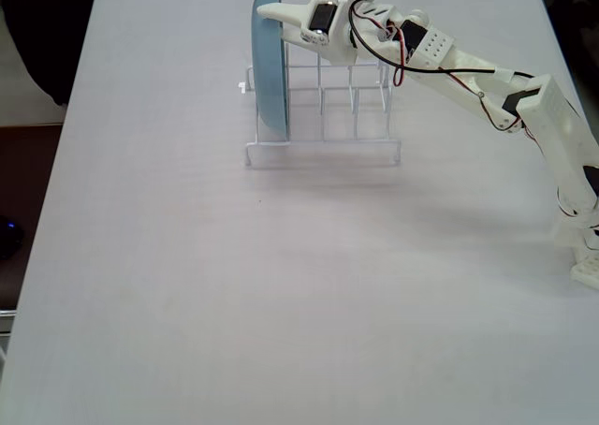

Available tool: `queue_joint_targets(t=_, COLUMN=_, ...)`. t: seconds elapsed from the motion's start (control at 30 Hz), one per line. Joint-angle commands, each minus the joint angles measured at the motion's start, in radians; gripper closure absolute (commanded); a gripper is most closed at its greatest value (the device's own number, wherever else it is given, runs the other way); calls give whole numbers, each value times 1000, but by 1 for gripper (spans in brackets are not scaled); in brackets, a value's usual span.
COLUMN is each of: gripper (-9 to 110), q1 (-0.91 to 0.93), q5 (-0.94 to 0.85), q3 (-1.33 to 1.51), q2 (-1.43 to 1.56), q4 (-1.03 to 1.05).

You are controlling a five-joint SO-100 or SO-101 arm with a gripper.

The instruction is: Would you please take all the plates for me?

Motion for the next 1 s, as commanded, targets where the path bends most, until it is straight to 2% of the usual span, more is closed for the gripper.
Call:
queue_joint_targets(t=0.0, gripper=102, q1=2, q5=14, q3=-100, q2=34, q4=-18)
queue_joint_targets(t=0.27, gripper=102, q1=18, q5=-31, q3=-252, q2=63, q4=118)
queue_joint_targets(t=0.6, gripper=102, q1=77, q5=-144, q3=-250, q2=376, q4=305)
queue_joint_targets(t=0.83, gripper=102, q1=57, q5=-173, q3=-153, q2=603, q4=285)
queue_joint_targets(t=0.97, gripper=102, q1=25, q5=-124, q3=-152, q2=681, q4=282)
